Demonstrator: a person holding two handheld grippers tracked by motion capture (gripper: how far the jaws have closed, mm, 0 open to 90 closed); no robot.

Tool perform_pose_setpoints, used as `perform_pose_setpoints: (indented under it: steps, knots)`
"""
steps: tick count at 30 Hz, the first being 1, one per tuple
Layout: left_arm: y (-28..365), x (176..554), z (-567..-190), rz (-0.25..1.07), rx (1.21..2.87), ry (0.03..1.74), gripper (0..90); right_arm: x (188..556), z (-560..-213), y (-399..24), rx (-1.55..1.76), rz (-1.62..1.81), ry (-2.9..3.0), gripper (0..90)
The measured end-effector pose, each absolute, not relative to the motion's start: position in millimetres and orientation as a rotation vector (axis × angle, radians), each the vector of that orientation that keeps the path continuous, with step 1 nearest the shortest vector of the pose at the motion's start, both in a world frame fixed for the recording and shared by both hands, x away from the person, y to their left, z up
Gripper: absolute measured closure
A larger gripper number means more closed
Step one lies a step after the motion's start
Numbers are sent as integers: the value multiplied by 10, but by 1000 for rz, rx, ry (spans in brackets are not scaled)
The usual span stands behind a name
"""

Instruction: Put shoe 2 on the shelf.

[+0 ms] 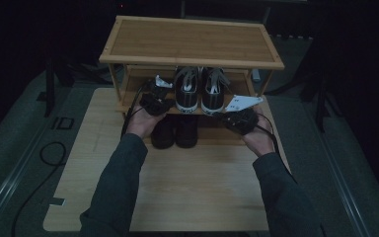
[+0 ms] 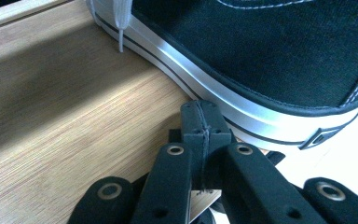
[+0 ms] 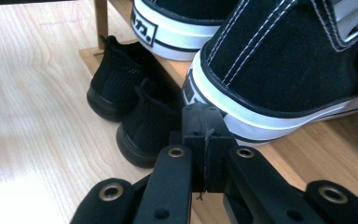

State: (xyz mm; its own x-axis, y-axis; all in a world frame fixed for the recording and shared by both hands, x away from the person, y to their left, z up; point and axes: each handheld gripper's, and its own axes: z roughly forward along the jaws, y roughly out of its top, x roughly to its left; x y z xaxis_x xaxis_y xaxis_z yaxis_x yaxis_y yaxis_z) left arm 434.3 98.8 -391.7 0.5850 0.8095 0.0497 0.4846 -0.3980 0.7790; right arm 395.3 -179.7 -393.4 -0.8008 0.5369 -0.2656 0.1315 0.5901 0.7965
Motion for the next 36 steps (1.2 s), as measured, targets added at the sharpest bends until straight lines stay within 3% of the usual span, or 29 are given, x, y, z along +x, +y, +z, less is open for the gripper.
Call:
perform_pose_setpoints:
  steps: [22,36]
  knots:
    - [990,4345,-3914,549,2065,1032,900,3996,-3964,-1699,541,1108,2339,900]
    - [935,4330,-3892,600,2096,1035,900,3951,-4044,-1865,547,1126,2345,883]
